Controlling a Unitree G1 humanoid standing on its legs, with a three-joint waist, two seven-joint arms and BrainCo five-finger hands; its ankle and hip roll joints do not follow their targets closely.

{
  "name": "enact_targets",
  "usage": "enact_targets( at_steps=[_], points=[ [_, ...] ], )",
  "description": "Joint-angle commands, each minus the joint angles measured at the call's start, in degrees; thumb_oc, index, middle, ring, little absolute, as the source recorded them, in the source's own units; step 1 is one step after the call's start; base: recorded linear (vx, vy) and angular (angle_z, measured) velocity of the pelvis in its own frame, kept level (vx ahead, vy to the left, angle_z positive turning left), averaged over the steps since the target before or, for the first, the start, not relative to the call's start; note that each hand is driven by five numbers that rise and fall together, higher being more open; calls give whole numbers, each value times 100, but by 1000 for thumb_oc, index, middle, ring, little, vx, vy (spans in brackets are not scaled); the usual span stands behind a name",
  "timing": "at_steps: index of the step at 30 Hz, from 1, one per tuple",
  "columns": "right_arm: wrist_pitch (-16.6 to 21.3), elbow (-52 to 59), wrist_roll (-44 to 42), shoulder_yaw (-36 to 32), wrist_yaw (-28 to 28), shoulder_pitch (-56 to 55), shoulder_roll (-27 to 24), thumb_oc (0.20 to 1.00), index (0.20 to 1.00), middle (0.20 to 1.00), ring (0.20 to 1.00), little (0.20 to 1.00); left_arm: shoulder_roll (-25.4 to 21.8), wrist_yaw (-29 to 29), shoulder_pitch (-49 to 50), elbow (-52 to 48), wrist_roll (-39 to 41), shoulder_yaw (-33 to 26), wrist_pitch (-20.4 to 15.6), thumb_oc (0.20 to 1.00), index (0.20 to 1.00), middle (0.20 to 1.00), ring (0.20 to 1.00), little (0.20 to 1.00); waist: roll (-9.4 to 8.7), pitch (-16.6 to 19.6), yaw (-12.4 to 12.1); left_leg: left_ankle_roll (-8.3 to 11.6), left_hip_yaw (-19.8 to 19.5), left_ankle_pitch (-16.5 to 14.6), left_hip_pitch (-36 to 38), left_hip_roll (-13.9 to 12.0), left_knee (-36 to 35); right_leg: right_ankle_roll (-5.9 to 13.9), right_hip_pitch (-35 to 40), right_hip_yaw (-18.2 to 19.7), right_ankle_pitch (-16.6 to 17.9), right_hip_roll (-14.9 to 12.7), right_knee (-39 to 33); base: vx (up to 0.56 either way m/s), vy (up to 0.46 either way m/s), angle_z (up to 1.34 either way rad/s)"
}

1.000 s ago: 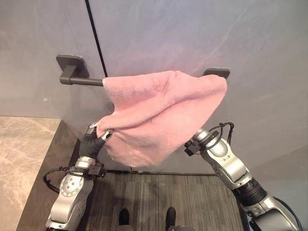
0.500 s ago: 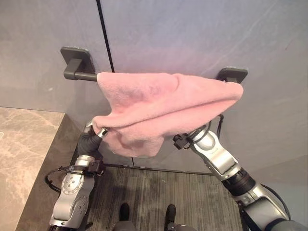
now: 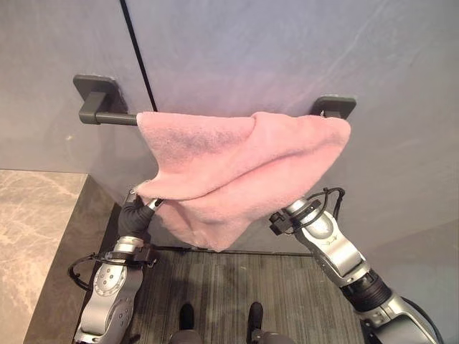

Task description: Put brush and paste in cup on sink, flatten towel.

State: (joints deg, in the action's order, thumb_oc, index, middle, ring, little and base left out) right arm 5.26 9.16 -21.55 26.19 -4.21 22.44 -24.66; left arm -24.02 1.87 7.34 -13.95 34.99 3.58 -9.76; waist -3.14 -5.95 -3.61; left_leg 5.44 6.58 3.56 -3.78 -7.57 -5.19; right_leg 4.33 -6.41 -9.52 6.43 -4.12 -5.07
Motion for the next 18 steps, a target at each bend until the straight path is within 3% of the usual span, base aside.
enact_targets(
  at_steps=[1, 10, 15, 16, 17, 18],
  points=[
    [190, 446, -380, -92, -276, 446, 7, 1000, 1000, 1000, 1000, 1000, -322, -165, -37, -82, -114, 5, -207, 200, 200, 200, 200, 200, -293, 215, -8, -171, -53, -249, 20, 89, 19, 612, 217, -212, -136, -761, 7, 9, 14, -4],
    [3, 142, -677, 271, -441, 841, -20, 1000, 1000, 1000, 1000, 1000, -477, -308, 49, 10, -82, 77, -140, 200, 200, 200, 200, 200, -290, 266, -85, -212, -49, -311, 145, 167, 19, 637, 343, -212, -142, -833, 7, 4, 10, -2],
    [-152, -318, -1304, 696, -501, 1212, 228, 1000, 1000, 1000, 1000, 1000, -541, -366, 25, 136, 0, 250, -52, 200, 200, 200, 200, 200, -330, 278, -233, -263, -66, -328, 180, 253, 19, 652, 373, -224, -119, -902, 7, -1, 12, 0],
    [-148, -325, -1307, 698, -502, 1219, 231, 476, 476, 476, 476, 476, -541, -367, 23, 137, 1, 247, -52, 200, 200, 200, 200, 200, -331, 275, -233, -264, -65, -328, 182, 254, 19, 652, 374, -222, -119, -903, 7, 0, 0, 0],
    [-169, -529, -1517, 778, -450, 1301, 381, 200, 200, 200, 200, 200, -558, -360, -4, 140, 25, 286, -45, 200, 200, 200, 200, 200, -341, 273, -294, -276, -75, -332, 183, 282, 19, 657, 385, -236, -112, -927, 7, 0, 0, 0],
    [-156, -554, -1491, 760, -377, 1348, 418, 200, 200, 200, 200, 200, -578, -331, -23, 117, 24, 267, -58, 200, 200, 200, 200, 200, -346, 266, -314, -281, -79, -335, 184, 290, 19, 660, 388, -239, -104, -935, 7, 0, 0, 0]
  ],
)
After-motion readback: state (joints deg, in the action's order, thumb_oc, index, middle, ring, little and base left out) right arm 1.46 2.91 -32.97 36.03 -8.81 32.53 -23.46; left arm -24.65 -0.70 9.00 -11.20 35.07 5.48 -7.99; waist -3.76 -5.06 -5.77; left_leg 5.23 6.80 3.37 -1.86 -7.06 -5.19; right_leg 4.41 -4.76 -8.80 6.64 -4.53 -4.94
